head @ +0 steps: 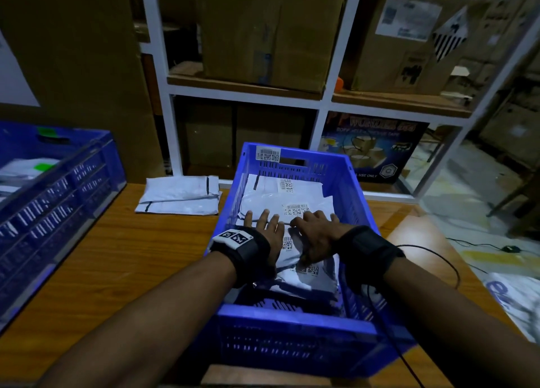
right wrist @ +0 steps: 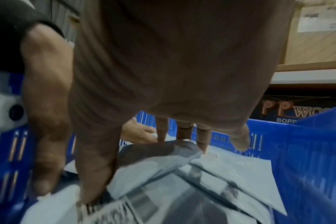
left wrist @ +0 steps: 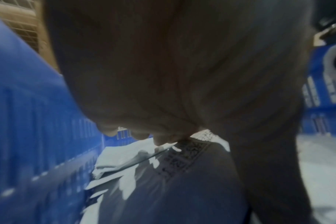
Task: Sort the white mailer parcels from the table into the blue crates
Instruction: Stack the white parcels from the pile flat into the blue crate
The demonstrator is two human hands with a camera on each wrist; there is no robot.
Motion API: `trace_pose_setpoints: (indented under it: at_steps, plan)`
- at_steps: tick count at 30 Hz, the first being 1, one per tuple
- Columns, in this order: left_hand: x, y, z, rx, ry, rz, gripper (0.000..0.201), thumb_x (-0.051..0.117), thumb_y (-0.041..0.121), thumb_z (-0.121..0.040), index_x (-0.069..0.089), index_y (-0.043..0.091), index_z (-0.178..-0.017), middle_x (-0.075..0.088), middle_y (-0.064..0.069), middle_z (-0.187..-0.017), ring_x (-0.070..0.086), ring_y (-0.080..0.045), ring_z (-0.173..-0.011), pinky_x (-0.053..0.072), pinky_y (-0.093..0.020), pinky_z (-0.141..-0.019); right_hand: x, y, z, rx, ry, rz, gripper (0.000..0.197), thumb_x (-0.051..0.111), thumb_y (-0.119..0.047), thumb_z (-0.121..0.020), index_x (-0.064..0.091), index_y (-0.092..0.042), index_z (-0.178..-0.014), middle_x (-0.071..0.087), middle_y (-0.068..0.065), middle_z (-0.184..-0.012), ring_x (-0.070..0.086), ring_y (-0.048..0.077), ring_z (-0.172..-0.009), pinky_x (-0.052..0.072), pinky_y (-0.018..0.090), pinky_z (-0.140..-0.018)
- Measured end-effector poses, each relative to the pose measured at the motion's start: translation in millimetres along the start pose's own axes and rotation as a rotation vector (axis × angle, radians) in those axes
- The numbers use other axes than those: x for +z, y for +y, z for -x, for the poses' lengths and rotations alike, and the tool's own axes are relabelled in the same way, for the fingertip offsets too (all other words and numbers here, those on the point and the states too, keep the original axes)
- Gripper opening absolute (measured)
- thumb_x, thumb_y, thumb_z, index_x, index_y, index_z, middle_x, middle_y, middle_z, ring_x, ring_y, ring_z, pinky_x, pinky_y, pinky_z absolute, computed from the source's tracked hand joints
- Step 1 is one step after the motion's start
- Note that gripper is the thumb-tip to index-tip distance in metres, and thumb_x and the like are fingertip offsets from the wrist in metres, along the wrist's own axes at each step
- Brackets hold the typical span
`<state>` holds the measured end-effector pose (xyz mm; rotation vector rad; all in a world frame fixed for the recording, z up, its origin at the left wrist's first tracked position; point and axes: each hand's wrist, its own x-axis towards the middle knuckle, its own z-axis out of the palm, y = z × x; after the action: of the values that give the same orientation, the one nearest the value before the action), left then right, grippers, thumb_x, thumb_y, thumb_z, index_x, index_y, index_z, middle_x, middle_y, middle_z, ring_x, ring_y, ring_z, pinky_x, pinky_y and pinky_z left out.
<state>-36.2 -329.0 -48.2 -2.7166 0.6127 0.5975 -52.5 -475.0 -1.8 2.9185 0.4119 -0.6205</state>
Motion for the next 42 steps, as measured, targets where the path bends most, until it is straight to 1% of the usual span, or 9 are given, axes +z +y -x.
trace_pose_setpoints:
  at_steps: [3,5,9,12,16,23,29,34,42]
  plan:
    - [5,-1,-3,0.042,0.017,0.016,0.146,0.074,0.076,-0.064,-0.017,0.006,-0.155,-0.028,-0.013,-0.161,-0.027,-0.038,-0.147,-0.011,-0.070,-0.112,-5,2,7,0.067,-0.035,0.041,0.093,0.077,-0.059,-0.068,0.033,-0.022,-0.141,0.034,0.008,-0.139,0.027,0.034,-0.136,0.020,0.070,-0.108]
    - [10,1,-8,0.072,0.043,0.020,0.152,0.074,0.079,-0.059,-0.019,0.006,-0.154,-0.030,-0.013,-0.160,-0.029,-0.039,-0.146,-0.013,-0.072,-0.110,-4,1,10,0.106,-0.070,0.057,0.102,0.078,-0.065,-0.064,0.029,-0.022,-0.143,0.032,0.008,-0.144,0.024,0.034,-0.140,0.018,0.073,-0.107]
    - [13,5,-14,0.100,0.059,0.021,0.147,0.069,0.081,-0.063,-0.019,0.006,-0.154,-0.031,-0.014,-0.160,-0.030,-0.039,-0.145,-0.014,-0.071,-0.110,12,-9,5,0.168,-0.192,0.097,0.139,0.076,-0.074,-0.058,-0.011,-0.026,-0.155,0.002,0.003,-0.164,-0.006,0.034,-0.151,0.002,0.078,-0.106]
    - [12,6,-13,0.077,0.037,0.023,0.138,0.066,0.078,-0.071,-0.016,0.005,-0.155,-0.027,-0.015,-0.161,-0.027,-0.038,-0.146,-0.012,-0.071,-0.111,26,-17,-2,0.209,-0.208,0.165,0.143,0.077,-0.070,-0.062,-0.025,-0.023,-0.151,-0.008,0.008,-0.164,-0.013,0.035,-0.150,0.000,0.080,-0.104]
    - [10,8,-11,0.075,0.060,0.035,0.125,0.062,0.072,-0.081,-0.014,0.007,-0.156,-0.024,-0.013,-0.162,-0.025,-0.036,-0.148,-0.010,-0.070,-0.112,32,-16,-5,0.207,-0.194,0.161,0.127,0.072,-0.061,-0.076,-0.020,-0.019,-0.153,-0.009,0.013,-0.164,-0.009,0.036,-0.150,0.002,0.078,-0.106]
    - [14,9,-12,0.078,0.079,0.056,0.114,0.054,0.067,-0.089,-0.017,0.009,-0.155,-0.028,-0.011,-0.161,-0.027,-0.034,-0.147,-0.013,-0.067,-0.113,47,-21,-7,0.225,-0.135,0.169,0.086,0.040,-0.049,-0.099,-0.020,-0.019,-0.153,-0.022,0.009,-0.162,-0.015,0.035,-0.149,0.001,0.075,-0.107]
    - [18,12,-11,0.082,0.107,0.010,0.111,0.052,0.066,-0.091,-0.018,0.008,-0.155,-0.028,-0.012,-0.161,-0.024,-0.037,-0.148,-0.011,-0.067,-0.113,54,-15,-6,0.316,-0.176,0.035,0.108,0.046,-0.073,-0.086,-0.024,-0.022,-0.152,-0.030,0.009,-0.159,-0.015,0.041,-0.148,0.003,0.068,-0.112]
    - [21,11,-13,0.100,0.131,-0.005,0.124,0.061,0.071,-0.082,-0.019,0.012,-0.155,-0.031,-0.012,-0.160,-0.026,-0.040,-0.147,-0.012,-0.068,-0.111,56,-14,-4,0.307,-0.183,-0.052,0.126,0.058,-0.076,-0.076,-0.027,-0.022,-0.151,-0.034,0.010,-0.157,-0.016,0.041,-0.148,0.005,0.065,-0.115]
    - [31,15,-17,0.067,0.156,-0.047,0.132,0.055,0.085,-0.073,-0.018,0.012,-0.155,-0.033,-0.012,-0.159,-0.030,-0.043,-0.144,-0.020,-0.070,-0.106,68,-15,-8,0.288,-0.172,-0.053,0.125,0.061,-0.075,-0.075,-0.026,-0.027,-0.151,-0.031,0.009,-0.158,-0.012,0.039,-0.149,0.009,0.064,-0.115]
